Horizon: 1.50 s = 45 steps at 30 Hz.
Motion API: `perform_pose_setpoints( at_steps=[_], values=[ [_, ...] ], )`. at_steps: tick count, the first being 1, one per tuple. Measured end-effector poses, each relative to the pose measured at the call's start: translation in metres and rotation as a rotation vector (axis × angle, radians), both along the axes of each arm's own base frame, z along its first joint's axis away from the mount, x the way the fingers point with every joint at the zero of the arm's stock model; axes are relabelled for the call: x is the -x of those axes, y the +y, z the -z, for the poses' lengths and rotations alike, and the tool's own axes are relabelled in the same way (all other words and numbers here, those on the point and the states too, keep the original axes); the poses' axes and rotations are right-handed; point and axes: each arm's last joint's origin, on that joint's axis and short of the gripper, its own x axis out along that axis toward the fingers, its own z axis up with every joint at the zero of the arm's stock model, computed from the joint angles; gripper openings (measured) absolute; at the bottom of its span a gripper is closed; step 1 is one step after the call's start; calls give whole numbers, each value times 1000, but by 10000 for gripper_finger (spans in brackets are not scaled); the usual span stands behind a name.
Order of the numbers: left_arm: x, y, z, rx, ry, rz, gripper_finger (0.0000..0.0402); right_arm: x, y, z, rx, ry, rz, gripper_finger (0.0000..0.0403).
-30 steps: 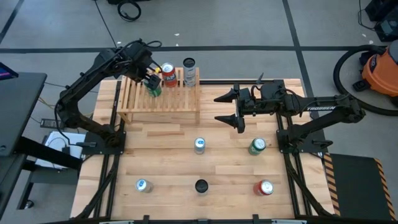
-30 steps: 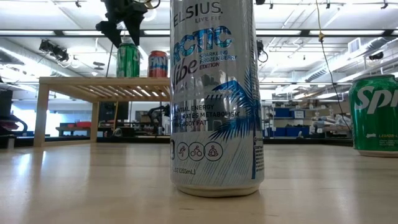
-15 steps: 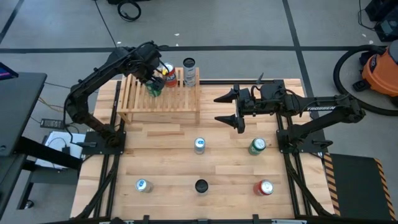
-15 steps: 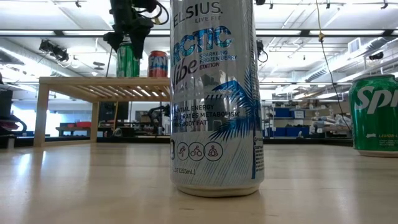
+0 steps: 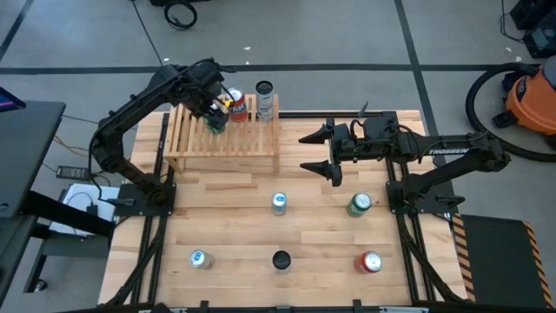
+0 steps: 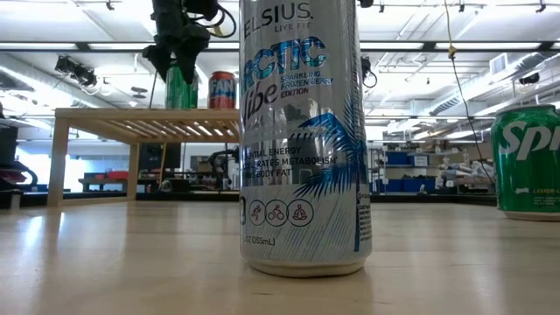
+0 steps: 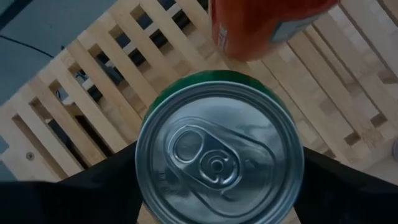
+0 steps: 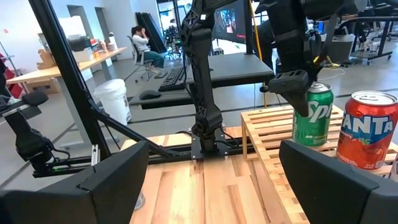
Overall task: Place canned beverage on shelf
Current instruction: Put the top green soda can on the shelf
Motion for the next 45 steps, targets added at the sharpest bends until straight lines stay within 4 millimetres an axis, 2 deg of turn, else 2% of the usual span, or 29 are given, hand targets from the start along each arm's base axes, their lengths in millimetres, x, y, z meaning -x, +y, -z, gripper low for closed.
perform_pose_setpoints(
  at_steps=[13, 31, 45],
  values=[
    [3, -1, 0, 9, 43, 98, 311, 0, 0, 3, -12, 36, 1, 372],
    [4, -3, 0, -42, 179, 649, 316, 0, 1, 4, -13, 42, -3, 372],
    [4, -2, 0, -94, 253, 941, 318, 1, 1, 7, -58, 79, 2, 372]
  ],
)
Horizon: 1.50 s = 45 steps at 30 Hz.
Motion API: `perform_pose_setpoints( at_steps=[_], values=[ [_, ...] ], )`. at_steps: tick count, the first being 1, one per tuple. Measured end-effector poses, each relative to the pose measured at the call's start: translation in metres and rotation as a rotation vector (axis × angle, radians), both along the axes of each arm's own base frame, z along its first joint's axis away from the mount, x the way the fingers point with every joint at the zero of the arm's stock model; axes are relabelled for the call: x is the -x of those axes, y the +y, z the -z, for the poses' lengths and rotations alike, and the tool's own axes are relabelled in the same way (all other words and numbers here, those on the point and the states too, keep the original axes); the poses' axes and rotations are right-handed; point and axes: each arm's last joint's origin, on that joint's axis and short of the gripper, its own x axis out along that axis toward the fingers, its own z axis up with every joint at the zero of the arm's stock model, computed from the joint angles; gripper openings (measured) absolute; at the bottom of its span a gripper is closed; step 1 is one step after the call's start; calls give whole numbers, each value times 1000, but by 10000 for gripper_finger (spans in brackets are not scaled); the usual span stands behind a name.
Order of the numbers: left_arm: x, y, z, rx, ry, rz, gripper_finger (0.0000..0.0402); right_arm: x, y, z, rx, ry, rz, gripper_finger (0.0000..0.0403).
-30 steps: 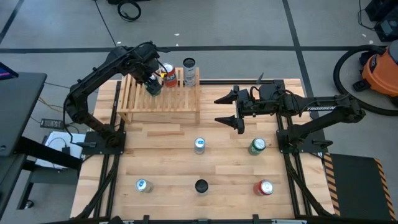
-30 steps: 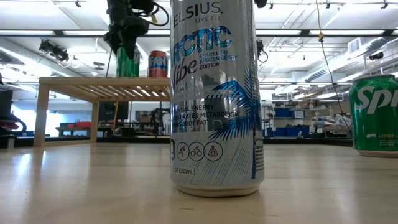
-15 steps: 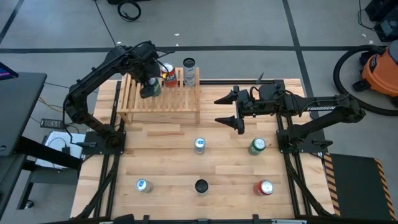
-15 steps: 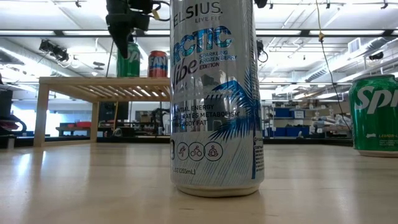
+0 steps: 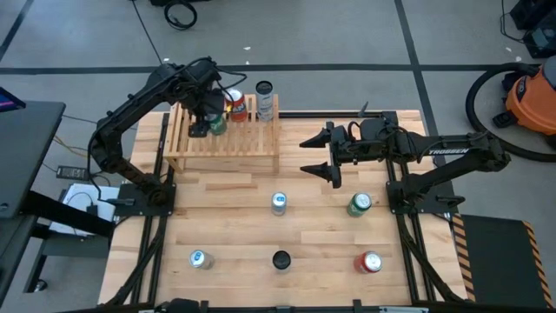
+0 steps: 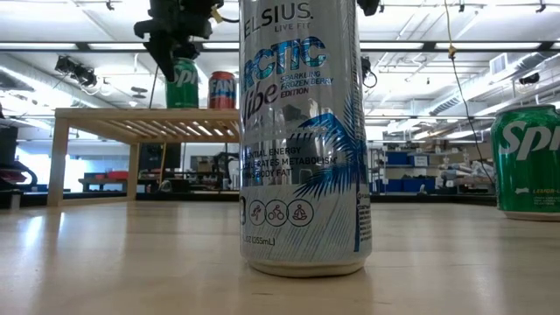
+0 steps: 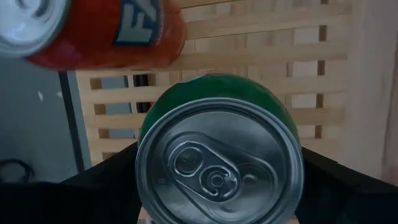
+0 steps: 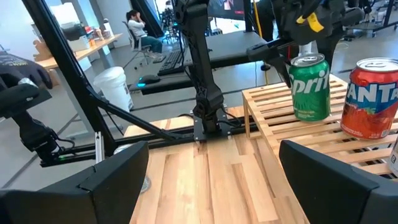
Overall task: Place canned beverage on shelf
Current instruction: Put the top green soda can on the shelf
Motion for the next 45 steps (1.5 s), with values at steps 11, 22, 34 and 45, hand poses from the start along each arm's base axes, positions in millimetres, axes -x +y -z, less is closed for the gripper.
perform_pose_setpoints(
  at_steps=[11, 22, 34, 45],
  values=[
    [1, 1, 0, -41, 60, 227, 318, 0, 7, 0, 0, -1, -29, 372],
    [1, 3, 0, -110, 142, 404, 318, 0, 19, 0, 2, -2, -77, 372],
    [-3, 7, 0, -163, 138, 417, 318, 0, 21, 0, 5, -1, -75, 372],
    [0, 7, 0, -186, 213, 457, 318, 0, 21, 0, 6, -1, -73, 372]
  ],
)
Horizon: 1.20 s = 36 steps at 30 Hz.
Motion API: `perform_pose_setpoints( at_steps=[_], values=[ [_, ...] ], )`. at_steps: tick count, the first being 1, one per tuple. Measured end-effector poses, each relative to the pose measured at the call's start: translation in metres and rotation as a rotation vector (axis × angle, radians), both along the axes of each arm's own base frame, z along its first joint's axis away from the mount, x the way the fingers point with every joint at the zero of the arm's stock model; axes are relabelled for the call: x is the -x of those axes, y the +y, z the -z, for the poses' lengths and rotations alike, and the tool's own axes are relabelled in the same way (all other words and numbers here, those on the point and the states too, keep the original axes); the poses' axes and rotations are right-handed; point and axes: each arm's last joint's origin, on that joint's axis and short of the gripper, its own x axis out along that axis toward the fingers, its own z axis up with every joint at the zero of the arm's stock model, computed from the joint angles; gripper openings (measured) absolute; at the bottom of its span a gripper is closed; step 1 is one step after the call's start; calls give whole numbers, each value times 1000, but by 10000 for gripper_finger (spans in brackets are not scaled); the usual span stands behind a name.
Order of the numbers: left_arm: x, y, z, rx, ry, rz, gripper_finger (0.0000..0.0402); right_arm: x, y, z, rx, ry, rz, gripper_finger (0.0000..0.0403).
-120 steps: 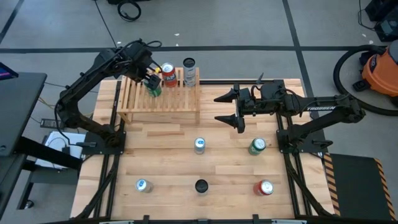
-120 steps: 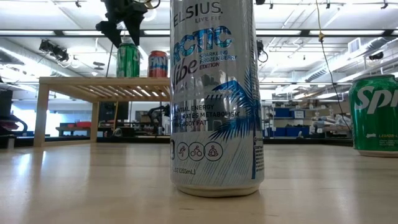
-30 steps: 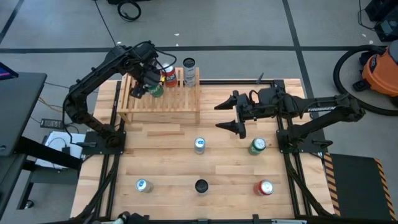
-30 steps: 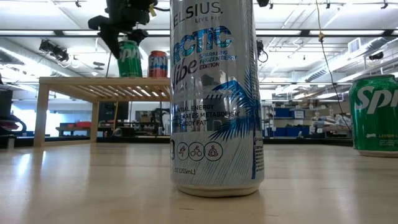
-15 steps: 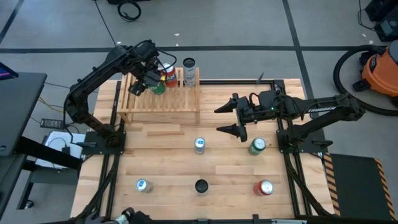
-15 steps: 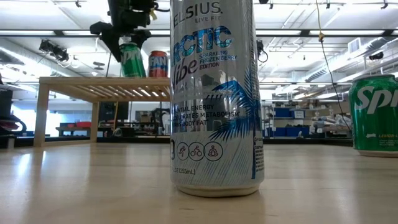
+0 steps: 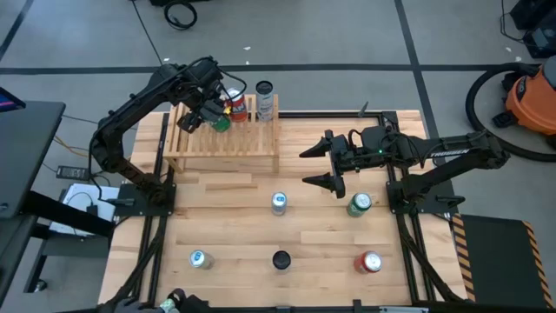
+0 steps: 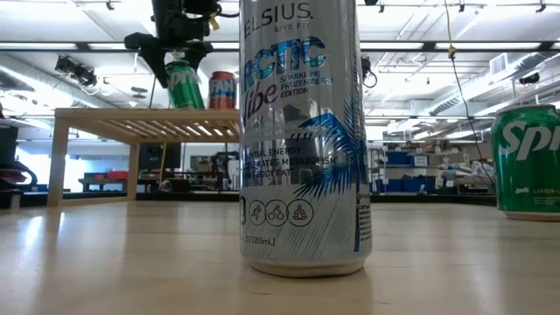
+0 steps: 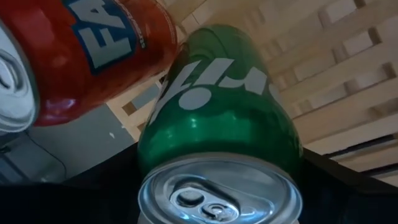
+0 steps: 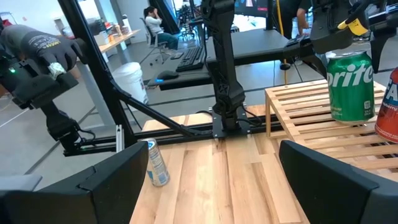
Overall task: Place canned beverage on shelf
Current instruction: Put the top green soda can on the shelf
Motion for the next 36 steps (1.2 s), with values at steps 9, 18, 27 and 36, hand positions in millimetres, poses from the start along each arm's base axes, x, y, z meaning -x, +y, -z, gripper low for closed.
perform_pose_setpoints(
  at_steps=[9, 18, 27, 36],
  values=[
    [3, -2, -6, -4, 19, 0, 318, 0, 0, 0, 26, -2, -2, 372],
    [8, -5, -20, -11, 10, 6, 318, 0, 0, 1, 26, 6, -2, 372],
    [-1, 10, -7, -53, 112, -20, 318, 0, 0, 1, 26, 8, -2, 372],
    [-5, 16, -2, -74, 131, -16, 318, 0, 0, 1, 27, 12, -2, 372]
  ],
)
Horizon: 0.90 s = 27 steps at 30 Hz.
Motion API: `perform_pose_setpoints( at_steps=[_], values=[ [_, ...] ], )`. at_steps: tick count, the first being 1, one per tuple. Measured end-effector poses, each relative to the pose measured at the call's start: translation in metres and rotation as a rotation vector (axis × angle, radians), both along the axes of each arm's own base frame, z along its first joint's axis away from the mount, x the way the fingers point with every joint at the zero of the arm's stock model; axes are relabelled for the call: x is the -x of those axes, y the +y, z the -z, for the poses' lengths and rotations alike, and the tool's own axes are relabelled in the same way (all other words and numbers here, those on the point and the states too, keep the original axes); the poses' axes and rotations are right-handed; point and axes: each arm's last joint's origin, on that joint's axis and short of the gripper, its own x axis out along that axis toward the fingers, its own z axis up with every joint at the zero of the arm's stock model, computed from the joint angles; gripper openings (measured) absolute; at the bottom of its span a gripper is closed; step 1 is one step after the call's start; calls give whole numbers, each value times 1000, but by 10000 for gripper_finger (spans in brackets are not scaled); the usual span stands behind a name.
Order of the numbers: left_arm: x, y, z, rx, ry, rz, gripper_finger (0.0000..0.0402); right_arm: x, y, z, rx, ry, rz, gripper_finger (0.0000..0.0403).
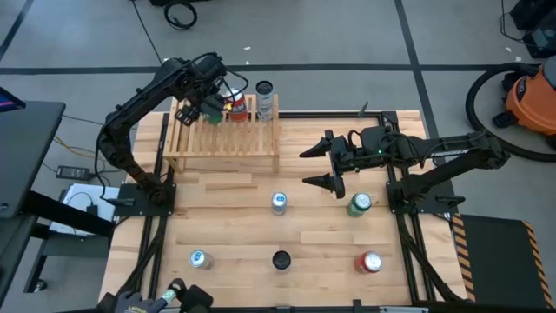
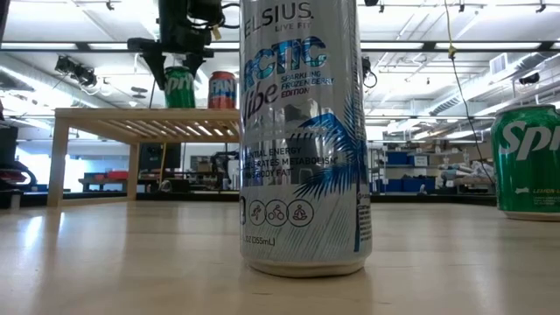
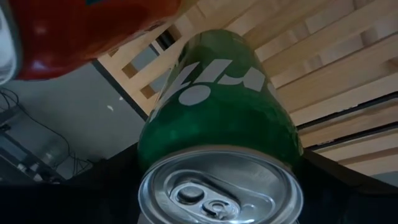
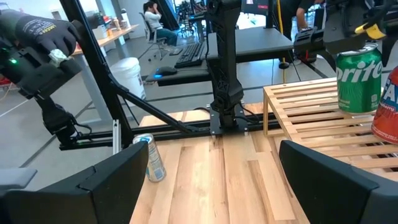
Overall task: Place canned beverage on shelf
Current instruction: Put the top green soda can on the shelf
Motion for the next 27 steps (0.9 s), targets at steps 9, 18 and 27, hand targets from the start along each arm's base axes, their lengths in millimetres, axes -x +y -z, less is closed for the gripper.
perform_pose_setpoints(
  at_steps=[9, 18, 27],
  values=[
    [1, 1, 0, -2, -3, -5, 318, 0, 0, 0, 0, -2, 0, 372],
    [0, 1, 0, -2, -11, -20, 318, 0, 0, -1, -1, -8, 0, 372],
    [0, 1, 0, -2, -14, -27, 318, 0, 0, -1, -1, -8, -1, 372]
  ],
)
